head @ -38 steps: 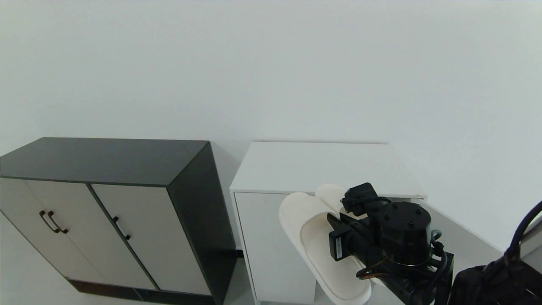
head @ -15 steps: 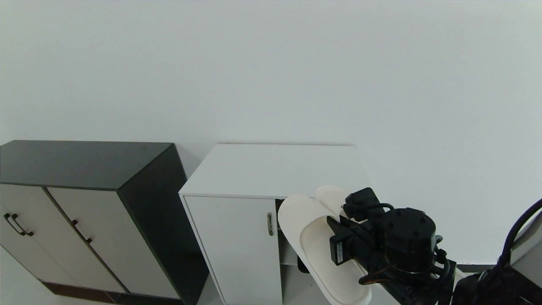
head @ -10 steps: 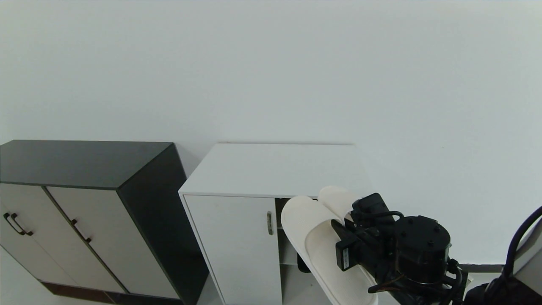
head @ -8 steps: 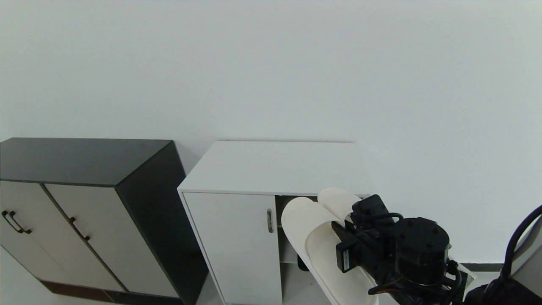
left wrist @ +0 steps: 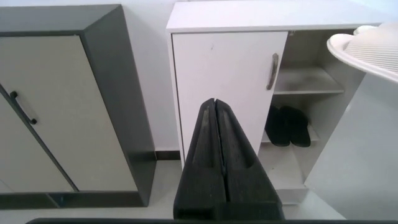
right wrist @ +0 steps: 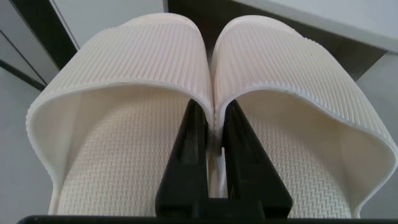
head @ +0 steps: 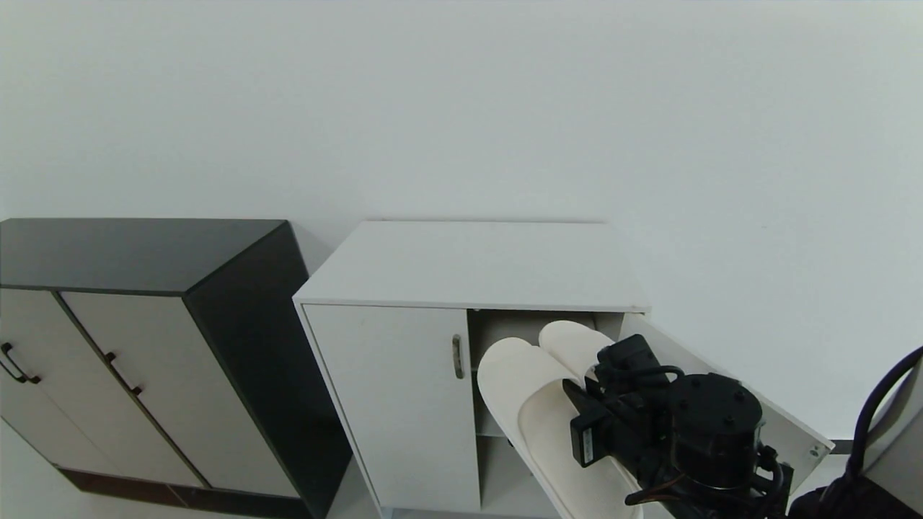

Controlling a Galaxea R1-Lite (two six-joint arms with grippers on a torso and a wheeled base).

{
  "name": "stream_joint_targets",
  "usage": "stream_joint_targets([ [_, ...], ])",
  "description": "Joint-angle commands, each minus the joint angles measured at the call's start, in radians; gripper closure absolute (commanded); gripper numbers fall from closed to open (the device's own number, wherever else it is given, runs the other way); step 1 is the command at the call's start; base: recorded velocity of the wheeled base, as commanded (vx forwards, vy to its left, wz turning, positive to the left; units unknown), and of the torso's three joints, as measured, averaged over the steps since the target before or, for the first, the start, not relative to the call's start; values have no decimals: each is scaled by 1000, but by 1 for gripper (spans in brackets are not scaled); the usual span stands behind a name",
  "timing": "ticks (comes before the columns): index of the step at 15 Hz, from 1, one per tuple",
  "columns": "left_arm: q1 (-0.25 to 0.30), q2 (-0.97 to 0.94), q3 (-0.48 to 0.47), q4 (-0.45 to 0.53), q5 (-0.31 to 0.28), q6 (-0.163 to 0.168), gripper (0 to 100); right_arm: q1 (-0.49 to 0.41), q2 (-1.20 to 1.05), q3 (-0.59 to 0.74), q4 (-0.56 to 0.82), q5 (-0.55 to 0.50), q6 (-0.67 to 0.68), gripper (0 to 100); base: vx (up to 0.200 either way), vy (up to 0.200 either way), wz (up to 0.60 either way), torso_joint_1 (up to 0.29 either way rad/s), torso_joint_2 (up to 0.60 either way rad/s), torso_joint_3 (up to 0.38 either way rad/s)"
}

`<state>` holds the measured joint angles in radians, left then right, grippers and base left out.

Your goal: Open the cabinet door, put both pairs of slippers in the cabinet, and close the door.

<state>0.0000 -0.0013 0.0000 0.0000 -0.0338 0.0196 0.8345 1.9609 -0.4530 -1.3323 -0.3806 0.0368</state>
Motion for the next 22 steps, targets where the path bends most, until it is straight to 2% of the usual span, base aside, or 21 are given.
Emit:
stream_joint_targets([
  [1, 0, 1, 0, 0, 0, 0, 100, 0, 7, 2, -2, 0, 0, 100, 0, 0, 0, -227, 535, 300],
  [10, 0, 1, 0, 0, 0, -1, 100, 0, 23, 17, -8, 25, 2, 100, 0, 0, 0, -220, 535, 319],
  [14, 0, 1, 0, 0, 0, -1, 100, -2, 72, 28, -93, 25, -5, 100, 0, 0, 0, -185, 503, 318],
  [22, 0, 1, 0, 0, 0, -1, 100, -2, 75, 34, -125, 26, -9, 100, 0, 0, 0, -139, 471, 329],
])
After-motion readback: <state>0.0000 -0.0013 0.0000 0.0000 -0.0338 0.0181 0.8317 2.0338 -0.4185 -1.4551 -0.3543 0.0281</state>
